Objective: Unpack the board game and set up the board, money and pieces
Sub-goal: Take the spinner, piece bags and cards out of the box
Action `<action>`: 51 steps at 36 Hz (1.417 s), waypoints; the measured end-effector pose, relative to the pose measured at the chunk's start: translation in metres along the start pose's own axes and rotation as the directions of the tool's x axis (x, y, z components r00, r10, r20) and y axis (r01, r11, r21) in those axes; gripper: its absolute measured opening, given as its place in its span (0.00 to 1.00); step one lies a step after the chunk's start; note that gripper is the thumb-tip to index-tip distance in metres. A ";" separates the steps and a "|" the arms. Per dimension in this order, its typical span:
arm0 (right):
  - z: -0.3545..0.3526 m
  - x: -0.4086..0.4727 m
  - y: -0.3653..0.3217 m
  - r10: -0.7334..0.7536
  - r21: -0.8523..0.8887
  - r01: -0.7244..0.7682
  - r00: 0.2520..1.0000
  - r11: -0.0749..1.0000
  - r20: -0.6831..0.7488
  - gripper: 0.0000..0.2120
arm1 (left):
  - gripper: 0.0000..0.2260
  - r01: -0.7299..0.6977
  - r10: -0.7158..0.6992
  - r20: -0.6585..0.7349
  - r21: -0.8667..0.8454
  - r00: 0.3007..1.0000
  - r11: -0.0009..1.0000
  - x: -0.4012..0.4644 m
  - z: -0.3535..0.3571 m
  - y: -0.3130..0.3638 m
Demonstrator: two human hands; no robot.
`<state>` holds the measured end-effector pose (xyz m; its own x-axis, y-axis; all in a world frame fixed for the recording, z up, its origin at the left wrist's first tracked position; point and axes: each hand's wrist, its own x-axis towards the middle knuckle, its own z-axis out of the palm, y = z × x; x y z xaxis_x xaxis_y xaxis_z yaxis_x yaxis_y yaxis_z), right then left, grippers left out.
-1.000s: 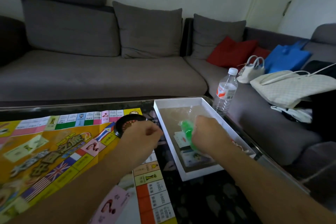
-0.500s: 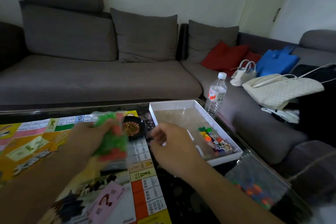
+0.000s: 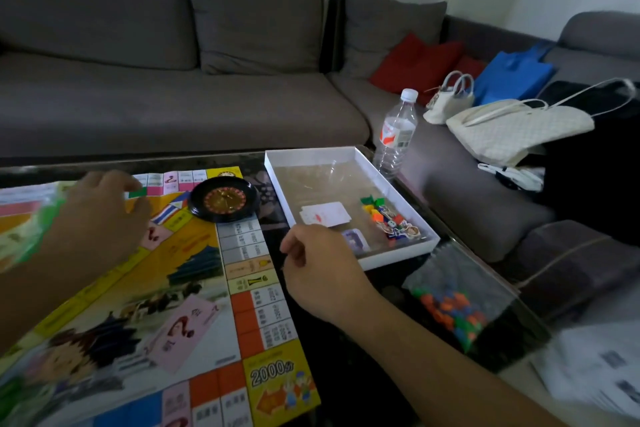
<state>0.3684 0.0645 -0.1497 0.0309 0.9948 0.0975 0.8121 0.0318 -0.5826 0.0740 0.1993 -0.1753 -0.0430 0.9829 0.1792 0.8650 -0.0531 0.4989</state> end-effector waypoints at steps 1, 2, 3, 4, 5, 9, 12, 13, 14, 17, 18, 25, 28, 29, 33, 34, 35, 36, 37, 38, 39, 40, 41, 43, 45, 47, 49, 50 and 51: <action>-0.002 -0.004 0.001 -0.009 -0.011 0.009 1.000 1.000 -0.015 0.09 | 0.05 -0.059 0.060 0.050 -0.024 0.997 0.998 -0.030 -0.016 0.045; -0.006 -0.008 0.004 -0.005 -0.021 0.005 1.000 1.000 -0.025 0.09 | 0.02 -0.111 0.116 0.069 -0.071 0.991 0.991 -0.050 -0.017 0.075; -0.011 -0.012 0.007 0.018 -0.038 -0.019 1.000 0.999 -0.025 0.09 | 0.02 -0.161 0.174 0.104 -0.120 0.979 0.980 -0.061 -0.018 0.089; -0.017 -0.018 0.010 0.056 -0.059 -0.057 0.998 0.997 -0.020 0.10 | 0.02 -0.185 0.208 0.159 -0.145 0.965 0.972 -0.069 -0.014 0.099; -0.024 -0.025 0.015 0.112 -0.094 -0.113 0.994 0.989 -0.017 0.12 | 0.03 -0.177 0.212 0.216 -0.170 0.953 0.969 -0.077 -0.010 0.107; -0.056 -0.059 0.040 0.340 -0.361 -0.357 0.934 0.861 -0.113 0.23 | 0.05 -0.223 0.304 0.257 -0.301 0.918 0.927 -0.105 0.000 0.129; -0.073 -0.082 0.059 0.530 -0.576 -0.491 0.840 0.653 -0.115 0.30 | 0.06 -0.212 0.323 0.259 -0.378 0.910 0.901 -0.121 0.006 0.136; -0.074 -0.087 0.066 0.570 -0.601 -0.502 0.817 0.622 -0.093 0.30 | 0.07 -0.203 0.325 0.275 -0.392 0.905 0.897 -0.127 0.006 0.139; -0.074 -0.091 0.071 0.580 -0.615 -0.499 0.810 0.611 -0.081 0.30 | 0.07 -0.199 0.326 0.283 -0.398 0.902 0.896 -0.131 0.007 0.141; -0.074 -0.098 0.084 0.512 -0.632 -0.469 0.849 0.617 -0.130 0.26 | 0.08 -0.156 0.309 0.333 -0.415 0.891 0.896 -0.142 0.006 0.142; -0.075 -0.099 0.087 0.487 -0.620 -0.466 0.860 0.631 -0.151 0.24 | 0.08 -0.138 0.299 0.349 -0.418 0.888 0.898 -0.146 0.004 0.143; -0.081 -0.103 0.065 0.304 -0.402 -0.419 0.897 0.814 -0.320 0.05 | 0.07 0.103 0.196 0.472 -0.535 0.859 0.838 -0.160 -0.018 0.141; -0.074 -0.101 0.022 0.151 -0.355 -0.272 0.931 0.894 -0.331 0.12 | 0.13 0.415 0.105 0.652 -0.589 0.751 0.693 -0.164 -0.031 0.146; -0.070 -0.100 0.004 0.077 -0.362 -0.198 0.943 0.911 -0.322 0.13 | 0.18 0.536 0.098 0.726 -0.585 0.681 0.608 -0.164 -0.035 0.146; -0.041 -0.104 -0.069 -0.235 -0.397 0.165 0.963 0.903 -0.134 0.15 | 0.31 0.738 0.227 0.814 -0.581 0.535 0.343 -0.165 -0.048 0.137; -0.032 -0.105 -0.083 -0.292 -0.380 0.247 0.954 0.891 -0.066 0.17 | 0.28 0.719 0.229 0.787 -0.617 0.574 0.319 -0.163 -0.052 0.133; -0.023 -0.104 -0.093 -0.344 -0.360 0.320 0.939 0.876 -0.002 0.19 | 0.24 0.674 0.207 0.746 -0.663 0.633 0.325 -0.160 -0.054 0.126; -0.013 -0.103 -0.099 -0.393 -0.334 0.385 0.918 0.860 0.049 0.20 | 0.20 0.617 0.165 0.697 -0.702 0.698 0.355 -0.157 -0.056 0.117; -0.006 -0.102 -0.104 -0.431 -0.295 0.436 0.898 0.850 0.087 0.20 | 0.16 0.565 0.117 0.650 -0.724 0.751 0.396 -0.153 -0.057 0.106; 0.001 -0.099 -0.107 -0.455 -0.244 0.469 0.883 0.849 0.115 0.20 | 0.13 0.526 0.074 0.610 -0.733 0.789 0.431 -0.150 -0.060 0.096; 0.006 -0.097 -0.111 -0.469 -0.193 0.488 0.872 0.851 0.136 0.20 | 0.10 0.496 0.027 0.571 -0.735 0.821 0.463 -0.146 -0.062 0.083; 0.012 -0.094 -0.115 -0.481 -0.150 0.500 0.865 0.853 0.147 0.20 | 0.08 0.467 -0.024 0.523 -0.736 0.852 0.490 -0.144 -0.066 0.070; 0.017 -0.091 -0.120 -0.484 -0.123 0.502 0.862 0.856 0.150 0.19 | 0.07 0.441 -0.082 0.469 -0.736 0.879 0.513 -0.141 -0.070 0.056; 0.026 -0.084 -0.128 -0.475 -0.100 0.491 0.867 0.865 0.152 0.17 | 0.07 0.396 -0.183 0.357 -0.739 0.916 0.545 -0.135 -0.080 0.029; 0.037 -0.075 -0.136 -0.452 -0.107 0.474 0.874 0.874 0.175 0.14 | 0.07 0.356 -0.250 0.256 -0.734 0.934 0.578 -0.127 -0.090 -0.002; 0.045 -0.068 -0.140 -0.412 -0.111 0.442 0.885 0.890 0.217 0.14 | 0.09 0.331 -0.291 0.185 -0.719 0.939 0.611 -0.117 -0.098 -0.030; 0.055 -0.062 -0.145 -0.380 -0.102 0.415 0.890 0.904 0.250 0.13 | 0.14 0.326 -0.333 0.110 -0.621 0.937 0.713 -0.108 -0.105 -0.061; 0.063 -0.060 -0.148 -0.363 -0.102 0.400 0.894 0.911 0.262 0.11 | 0.19 0.340 -0.357 0.071 -0.519 0.932 0.784 -0.103 -0.108 -0.077; 0.070 -0.058 -0.150 -0.344 -0.106 0.384 0.897 0.917 0.277 0.09 | 0.23 0.370 -0.388 0.034 -0.390 0.921 0.843 -0.101 -0.111 -0.091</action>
<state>0.2038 0.0087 -0.1243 -0.4124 0.9087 0.0645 0.8187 0.4007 -0.4113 -0.0556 0.0852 -0.1445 -0.3581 0.9319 -0.0577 0.5185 0.2499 0.8177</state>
